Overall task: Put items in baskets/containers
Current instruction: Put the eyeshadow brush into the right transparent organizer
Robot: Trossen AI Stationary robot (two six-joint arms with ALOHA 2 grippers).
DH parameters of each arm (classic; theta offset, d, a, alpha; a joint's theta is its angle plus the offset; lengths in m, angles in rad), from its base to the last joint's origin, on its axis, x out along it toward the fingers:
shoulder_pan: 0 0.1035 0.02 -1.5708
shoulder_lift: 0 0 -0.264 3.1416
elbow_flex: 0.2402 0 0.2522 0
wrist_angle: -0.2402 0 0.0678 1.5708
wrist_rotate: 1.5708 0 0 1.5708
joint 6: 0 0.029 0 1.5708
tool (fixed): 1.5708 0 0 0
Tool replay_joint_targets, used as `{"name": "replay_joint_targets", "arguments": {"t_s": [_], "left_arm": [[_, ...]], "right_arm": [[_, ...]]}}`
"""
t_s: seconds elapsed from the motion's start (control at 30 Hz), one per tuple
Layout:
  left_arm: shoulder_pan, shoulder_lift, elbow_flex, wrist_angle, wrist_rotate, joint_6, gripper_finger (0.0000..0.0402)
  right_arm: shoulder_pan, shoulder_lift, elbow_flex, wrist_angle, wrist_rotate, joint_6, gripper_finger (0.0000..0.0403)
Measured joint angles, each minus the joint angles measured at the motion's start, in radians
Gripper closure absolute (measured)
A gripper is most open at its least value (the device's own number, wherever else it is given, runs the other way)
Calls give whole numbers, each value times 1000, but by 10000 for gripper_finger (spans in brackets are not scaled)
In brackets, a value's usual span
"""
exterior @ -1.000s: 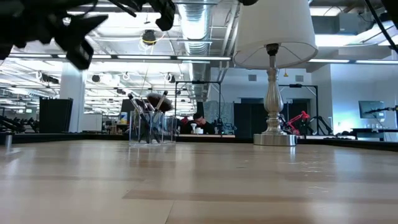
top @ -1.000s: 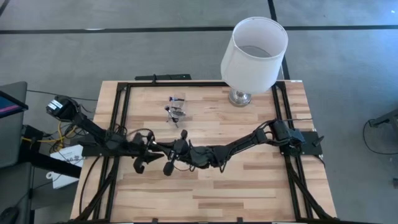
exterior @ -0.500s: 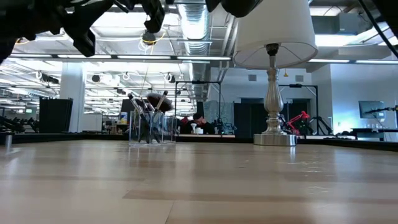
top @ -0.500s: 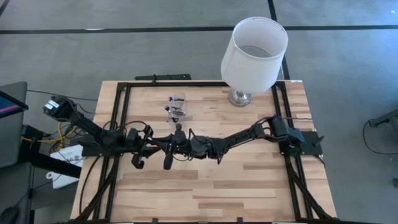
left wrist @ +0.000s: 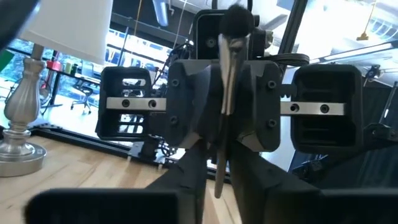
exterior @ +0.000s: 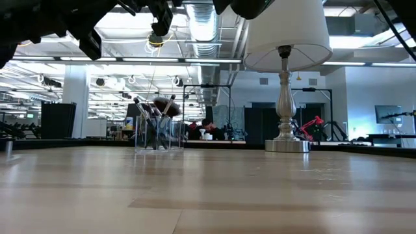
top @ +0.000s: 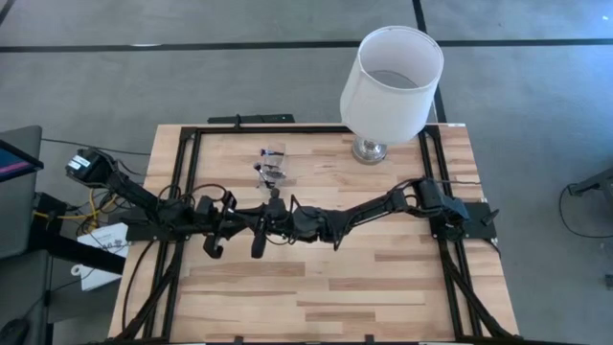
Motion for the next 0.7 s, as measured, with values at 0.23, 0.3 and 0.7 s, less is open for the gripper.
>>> {"name": "replay_joint_targets", "arguments": {"t_s": [0.23,0.3,0.7], "left_arm": [[0,1,-1,-2,2,-6,386],[0,1,-2,-3,2,-11,383],[-2,1,-2,-1,1,-20,389]], "right_arm": [[-1,-3,3,-53,5,-4,397],[-1,-3,3,-58,6,-4,396],[-1,-3,2,-56,8,-5,391]]}}
